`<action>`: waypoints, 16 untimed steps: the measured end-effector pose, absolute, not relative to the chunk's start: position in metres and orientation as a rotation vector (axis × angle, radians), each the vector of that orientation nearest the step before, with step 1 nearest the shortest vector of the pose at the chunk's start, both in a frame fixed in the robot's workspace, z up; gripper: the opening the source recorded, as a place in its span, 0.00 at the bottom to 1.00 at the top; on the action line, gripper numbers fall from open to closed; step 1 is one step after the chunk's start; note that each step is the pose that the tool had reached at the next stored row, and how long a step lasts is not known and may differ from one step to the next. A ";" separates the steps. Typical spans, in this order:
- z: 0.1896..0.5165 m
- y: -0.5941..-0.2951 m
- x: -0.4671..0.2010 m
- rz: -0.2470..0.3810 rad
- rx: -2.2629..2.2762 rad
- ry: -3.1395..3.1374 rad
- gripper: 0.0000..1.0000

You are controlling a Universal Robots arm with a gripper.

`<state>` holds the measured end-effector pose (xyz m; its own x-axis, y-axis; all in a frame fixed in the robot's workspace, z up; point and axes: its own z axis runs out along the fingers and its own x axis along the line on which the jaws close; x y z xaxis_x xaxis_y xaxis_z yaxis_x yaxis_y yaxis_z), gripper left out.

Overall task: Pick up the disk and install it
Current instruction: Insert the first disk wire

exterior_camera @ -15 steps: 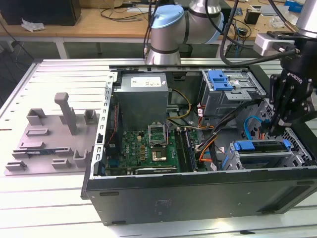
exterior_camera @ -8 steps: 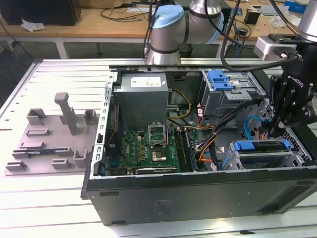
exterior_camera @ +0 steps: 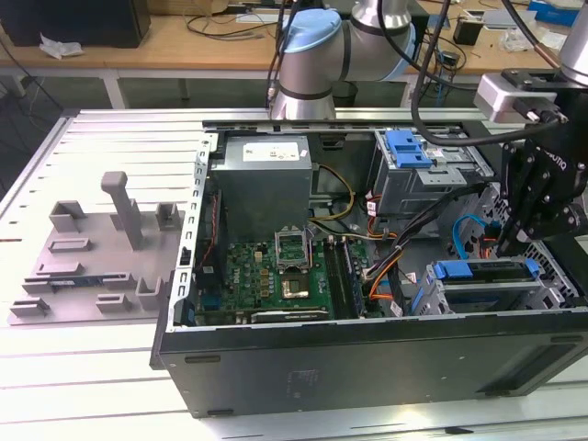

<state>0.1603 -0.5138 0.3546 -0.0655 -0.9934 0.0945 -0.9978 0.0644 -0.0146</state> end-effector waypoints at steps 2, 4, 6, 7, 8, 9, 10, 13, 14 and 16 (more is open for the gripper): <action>0.355 -0.514 0.160 0.112 2.113 -2.246 0.17; 0.355 -0.514 0.160 0.109 2.119 -2.243 0.17; 0.355 -0.514 0.160 0.109 2.122 -2.241 0.17; 0.355 -0.514 0.160 0.109 2.122 -2.240 0.17; 0.355 -0.514 0.160 0.109 2.122 -2.240 0.17; 0.355 -0.514 0.160 0.109 2.122 -2.240 0.17; 0.355 -0.514 0.160 0.109 2.122 -2.240 0.17; 0.354 -0.515 0.163 0.105 2.121 -2.237 0.17; 0.354 -0.516 0.163 0.105 2.121 -2.237 0.17; 0.353 -0.516 0.162 0.105 2.121 -2.237 0.17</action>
